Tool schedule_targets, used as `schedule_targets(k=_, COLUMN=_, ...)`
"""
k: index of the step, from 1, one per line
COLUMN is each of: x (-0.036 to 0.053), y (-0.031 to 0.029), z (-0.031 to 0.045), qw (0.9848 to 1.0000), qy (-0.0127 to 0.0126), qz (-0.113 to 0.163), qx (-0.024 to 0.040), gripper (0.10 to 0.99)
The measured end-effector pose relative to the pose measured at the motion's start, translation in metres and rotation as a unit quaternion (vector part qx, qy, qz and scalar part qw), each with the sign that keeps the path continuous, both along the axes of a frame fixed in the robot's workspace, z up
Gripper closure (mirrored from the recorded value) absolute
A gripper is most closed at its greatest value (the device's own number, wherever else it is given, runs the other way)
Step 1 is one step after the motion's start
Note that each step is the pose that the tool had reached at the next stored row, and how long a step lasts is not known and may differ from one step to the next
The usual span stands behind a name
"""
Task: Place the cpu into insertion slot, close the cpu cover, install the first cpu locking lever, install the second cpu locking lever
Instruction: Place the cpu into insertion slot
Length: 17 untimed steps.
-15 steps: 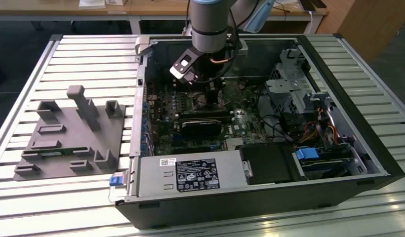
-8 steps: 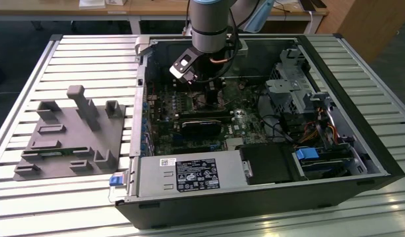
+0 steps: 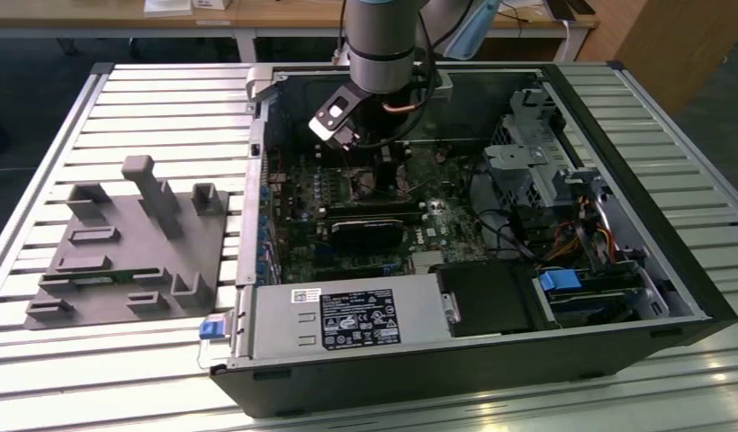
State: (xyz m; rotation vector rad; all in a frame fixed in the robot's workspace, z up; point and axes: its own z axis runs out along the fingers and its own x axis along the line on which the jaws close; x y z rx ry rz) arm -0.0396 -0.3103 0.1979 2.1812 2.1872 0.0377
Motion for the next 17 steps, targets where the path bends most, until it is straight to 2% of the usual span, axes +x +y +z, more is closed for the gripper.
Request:
schedule_targets(k=10, x=0.0, y=-0.0041, z=0.0012, qw=1.0, qy=0.0, qz=-0.001, qx=0.0, gripper=0.416)
schedule_targets(k=12, x=0.0, y=-0.0043, z=0.0014, qw=1.0, qy=0.0, qz=0.0, qx=0.0, gripper=0.427)
schedule_targets(k=13, x=0.0, y=-0.0043, z=0.0017, qw=1.0, qy=0.0, qz=0.0, qx=0.0, gripper=0.498)
schedule_targets(k=17, x=0.0, y=-0.0051, z=0.0019, qw=1.0, qy=0.0, qz=0.0, qx=0.0, gripper=0.498)
